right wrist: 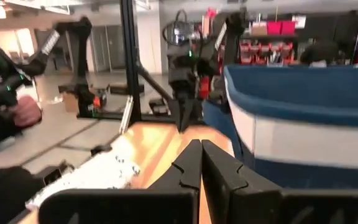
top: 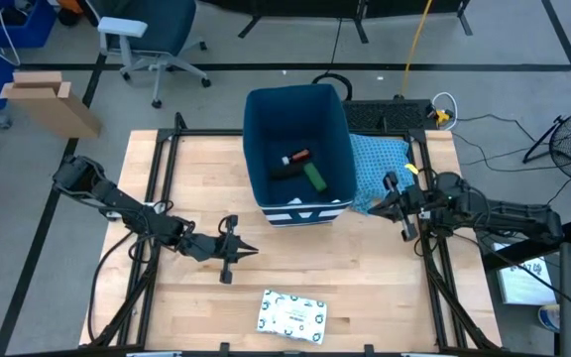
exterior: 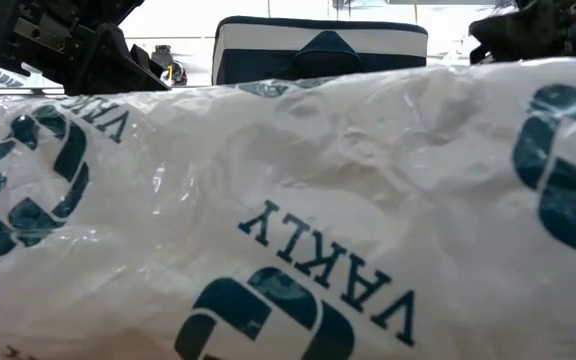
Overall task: Pick & place medical supplies in basket/bin
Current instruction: Put the mailer bag into the blue bin
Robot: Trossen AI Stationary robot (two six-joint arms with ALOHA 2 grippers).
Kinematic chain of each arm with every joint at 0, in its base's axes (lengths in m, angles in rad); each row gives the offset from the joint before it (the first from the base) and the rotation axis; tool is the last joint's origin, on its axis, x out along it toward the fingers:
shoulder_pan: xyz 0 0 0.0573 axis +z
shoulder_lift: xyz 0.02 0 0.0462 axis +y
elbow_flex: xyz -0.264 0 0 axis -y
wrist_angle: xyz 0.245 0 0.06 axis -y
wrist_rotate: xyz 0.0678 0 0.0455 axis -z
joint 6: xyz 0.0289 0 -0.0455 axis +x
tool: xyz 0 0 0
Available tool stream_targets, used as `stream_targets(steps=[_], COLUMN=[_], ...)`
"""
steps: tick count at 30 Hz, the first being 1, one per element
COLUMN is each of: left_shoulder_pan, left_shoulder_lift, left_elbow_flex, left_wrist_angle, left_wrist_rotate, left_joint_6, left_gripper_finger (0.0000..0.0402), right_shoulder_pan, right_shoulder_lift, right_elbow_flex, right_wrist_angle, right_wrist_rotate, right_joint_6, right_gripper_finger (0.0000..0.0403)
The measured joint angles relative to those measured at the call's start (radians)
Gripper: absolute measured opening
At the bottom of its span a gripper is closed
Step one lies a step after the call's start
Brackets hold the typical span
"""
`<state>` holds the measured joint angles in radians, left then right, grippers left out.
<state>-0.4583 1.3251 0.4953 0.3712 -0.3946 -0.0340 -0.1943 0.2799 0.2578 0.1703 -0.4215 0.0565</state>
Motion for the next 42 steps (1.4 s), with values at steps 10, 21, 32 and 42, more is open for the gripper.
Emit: stream_targets(steps=[10, 21, 32, 42], left_shoulder_pan=[0.000, 0.000, -0.201, -0.220], left_shoulder_lift=[0.000, 0.000, -0.167, -0.329], left_elbow_flex=[0.000, 0.000, -0.031, -0.226], left_wrist_angle=[0.000, -0.002, 0.052, 0.174], left_wrist_rotate=[0.000, -0.003, -0.234, -0.358], left_joint_6=[-0.001, 0.000, 0.153, 0.041], left_gripper_finger=[0.0026, 0.0026, 0.0026, 0.0026], right_shoulder_pan=[0.034, 0.032, 0.032, 0.032], right_shoulder_lift=[-0.013, -0.013, -0.013, -0.013], right_elbow_flex=[-0.130, -0.207, -0.213, -0.214], right_wrist_angle=[0.107, 0.182, 0.214, 0.223], right_wrist_rotate=[-0.002, -0.054, -0.054, -0.053], right_joint_6=[0.003, -0.017, 0.029, 0.026], right_gripper_finger=[0.0001, 0.0000, 0.0000, 0.0000])
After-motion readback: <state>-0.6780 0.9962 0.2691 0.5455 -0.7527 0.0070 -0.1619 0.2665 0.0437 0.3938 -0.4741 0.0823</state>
